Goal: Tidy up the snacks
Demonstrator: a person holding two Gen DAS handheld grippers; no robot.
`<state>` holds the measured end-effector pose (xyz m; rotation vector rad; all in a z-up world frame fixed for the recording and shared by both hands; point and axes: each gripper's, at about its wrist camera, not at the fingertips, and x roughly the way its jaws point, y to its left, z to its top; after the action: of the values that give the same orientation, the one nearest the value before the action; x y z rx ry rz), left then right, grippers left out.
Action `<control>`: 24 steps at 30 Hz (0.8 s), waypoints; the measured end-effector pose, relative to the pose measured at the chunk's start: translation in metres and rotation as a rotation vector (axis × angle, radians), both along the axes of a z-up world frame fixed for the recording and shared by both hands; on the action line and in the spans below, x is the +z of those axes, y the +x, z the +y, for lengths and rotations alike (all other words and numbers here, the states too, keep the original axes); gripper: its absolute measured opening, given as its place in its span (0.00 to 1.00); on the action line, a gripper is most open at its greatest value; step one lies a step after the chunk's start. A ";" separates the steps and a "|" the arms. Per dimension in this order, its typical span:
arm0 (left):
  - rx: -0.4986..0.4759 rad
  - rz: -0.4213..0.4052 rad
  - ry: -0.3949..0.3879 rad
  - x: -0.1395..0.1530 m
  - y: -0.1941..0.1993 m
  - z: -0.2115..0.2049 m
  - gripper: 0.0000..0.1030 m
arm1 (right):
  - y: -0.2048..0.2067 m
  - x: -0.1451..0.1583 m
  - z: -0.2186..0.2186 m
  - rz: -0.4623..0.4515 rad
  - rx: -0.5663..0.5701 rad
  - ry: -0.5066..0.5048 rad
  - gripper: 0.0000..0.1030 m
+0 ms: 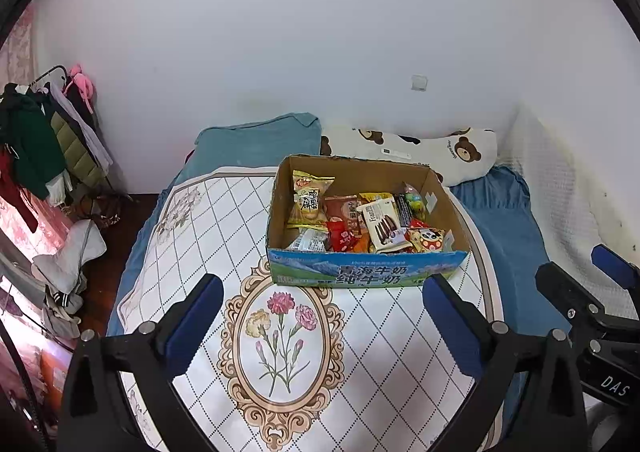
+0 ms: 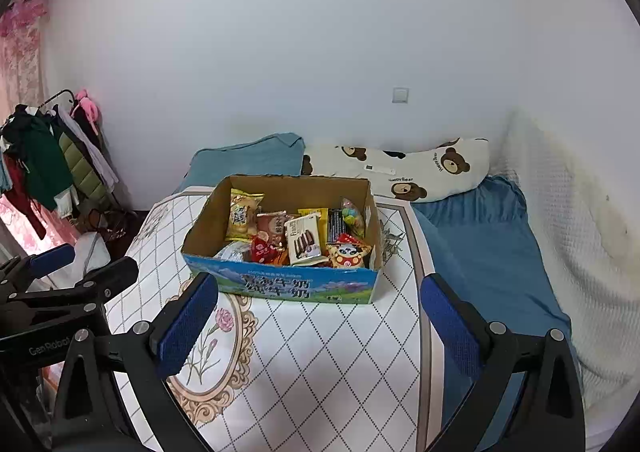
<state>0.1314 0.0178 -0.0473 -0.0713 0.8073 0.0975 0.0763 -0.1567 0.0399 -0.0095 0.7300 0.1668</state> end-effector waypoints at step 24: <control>0.037 0.071 0.034 -0.053 0.086 -0.004 0.99 | 0.107 -0.075 -0.012 0.054 -0.084 -0.021 1.00</control>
<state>0.2178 0.0142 -0.1001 -0.0508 0.8746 0.1491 0.1837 -0.1683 -0.0354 0.0056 0.7846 0.0791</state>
